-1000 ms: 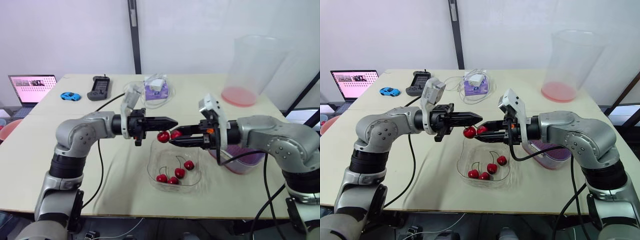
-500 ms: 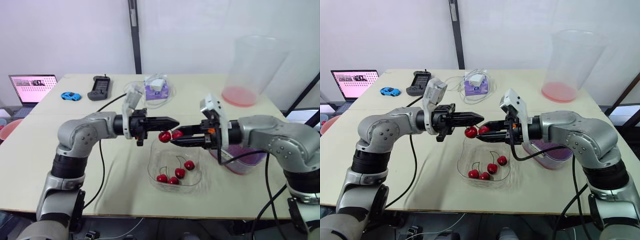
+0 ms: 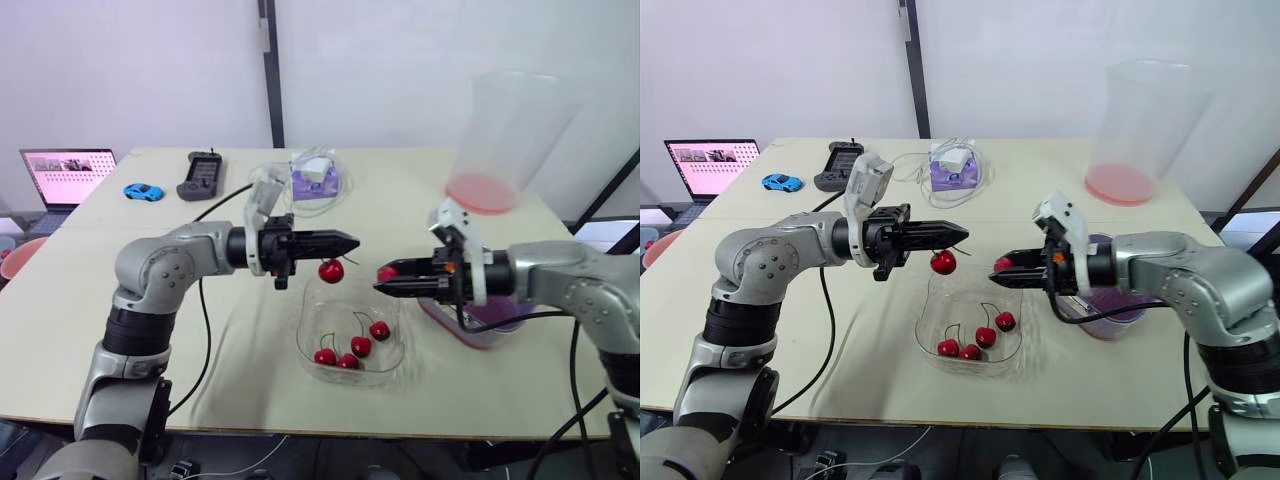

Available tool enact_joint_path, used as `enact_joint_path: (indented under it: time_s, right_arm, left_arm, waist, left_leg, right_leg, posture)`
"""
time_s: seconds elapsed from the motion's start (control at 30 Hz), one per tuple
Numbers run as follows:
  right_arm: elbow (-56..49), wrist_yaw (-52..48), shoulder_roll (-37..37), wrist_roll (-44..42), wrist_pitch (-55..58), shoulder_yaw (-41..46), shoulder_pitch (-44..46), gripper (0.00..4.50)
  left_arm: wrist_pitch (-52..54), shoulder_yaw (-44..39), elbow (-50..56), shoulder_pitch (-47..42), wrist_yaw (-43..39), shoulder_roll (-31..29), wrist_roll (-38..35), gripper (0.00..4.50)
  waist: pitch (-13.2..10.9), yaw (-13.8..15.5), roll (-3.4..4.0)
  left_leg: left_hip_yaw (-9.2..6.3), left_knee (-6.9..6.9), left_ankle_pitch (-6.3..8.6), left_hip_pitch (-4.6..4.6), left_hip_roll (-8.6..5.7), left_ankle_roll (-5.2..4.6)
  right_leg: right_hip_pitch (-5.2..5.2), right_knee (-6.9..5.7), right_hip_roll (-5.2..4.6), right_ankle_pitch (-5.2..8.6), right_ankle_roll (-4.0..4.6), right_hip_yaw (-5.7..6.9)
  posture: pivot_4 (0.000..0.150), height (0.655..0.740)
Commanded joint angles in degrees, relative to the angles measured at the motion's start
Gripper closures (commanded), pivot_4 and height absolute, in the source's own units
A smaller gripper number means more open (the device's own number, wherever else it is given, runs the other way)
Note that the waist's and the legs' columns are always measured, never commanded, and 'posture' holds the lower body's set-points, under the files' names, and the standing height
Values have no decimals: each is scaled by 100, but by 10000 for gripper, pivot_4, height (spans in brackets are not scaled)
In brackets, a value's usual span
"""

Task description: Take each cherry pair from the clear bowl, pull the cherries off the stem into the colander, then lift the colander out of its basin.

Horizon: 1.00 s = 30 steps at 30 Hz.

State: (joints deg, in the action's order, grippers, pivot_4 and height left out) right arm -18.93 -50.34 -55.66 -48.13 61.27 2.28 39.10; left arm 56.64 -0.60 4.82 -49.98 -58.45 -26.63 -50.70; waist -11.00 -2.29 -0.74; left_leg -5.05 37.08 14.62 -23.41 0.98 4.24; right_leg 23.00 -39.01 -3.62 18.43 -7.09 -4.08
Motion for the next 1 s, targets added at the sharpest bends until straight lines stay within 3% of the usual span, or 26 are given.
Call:
enact_joint_path:
  time_s: [0.03, 0.2, 0.5, 0.53, 0.6, 0.7, 0.8, 1.0]
  right_arm:
    - [621, -455, -1002, 1061, -856, 39, 174, 28285]
    - [1782, -1148, -1758, 2621, -2474, -719, -49, 28285]
    - [3190, -1384, -1241, 4106, -3937, -1408, 21, 28285]
    - [3258, -1430, -1190, 4132, -3975, -1378, 37, 22109]
    - [3329, -1587, -1174, 4132, -3979, -1268, 108, 15160]
    - [3373, -1785, -1174, 4042, -3860, -1091, 249, 432]
    - [3249, -2094, -1264, 3771, -3634, -765, 407, 432]
    - [2514, -2538, -1144, 2270, -2084, 303, 712, 432]
  left_arm:
    - [-213, -196, 161, -36, 59, 13, -44, 45000]
    - [-351, -249, 219, 123, 172, 56, -37, 45000]
    - [-470, -248, 315, 287, 252, 20, -28, 45000]
    - [-475, -247, 324, 298, 264, 18, -30, 45000]
    - [-485, -231, 327, 322, 300, 20, -10, 45000]
    - [-513, -204, 311, 337, 303, 19, 20, 45000]
    - [-541, -210, 264, 293, 341, 54, 20, 45000]
    - [-659, -201, 107, 201, 373, 181, 47, 45000]
  waist:
    - [0, 17, 0]
    - [-1, -32, -1]
    - [-2, -29, 4]
    - [-2, -26, 4]
    - [-3, -23, 4]
    - [-3, -21, 5]
    - [-3, -26, 5]
    - [-3, -21, 6]
  left_leg:
    - [2, 0, 0, -1, -3, 0]
    - [5, -2, 4, 2, -2, -7]
    - [15, 0, -3, 4, 0, 6]
    - [15, 0, -4, 4, -1, 7]
    - [15, 1, -5, 3, -1, 10]
    - [15, 0, -6, 3, -1, 11]
    - [14, 0, -6, 3, -1, 11]
    - [12, 0, -5, 3, 0, 10]
  right_leg:
    - [0, 2, -3, 0, -1, 0]
    - [-2, 6, -1, 3, -4, -2]
    - [4, -1, 0, 2, -4, -13]
    - [4, -1, -1, 2, -4, -13]
    - [4, -1, -1, 2, -4, -13]
    - [4, -1, -2, 2, -4, -13]
    - [4, -1, -1, 2, -4, -12]
    - [3, -1, 0, 2, -4, -12]
  posture:
    - [1500, 7332]
    - [1500, 7332]
    - [1500, 7332]
    - [1500, 7332]
    - [1500, 7332]
    - [1500, 7332]
    - [1500, 7332]
    - [1500, 7332]
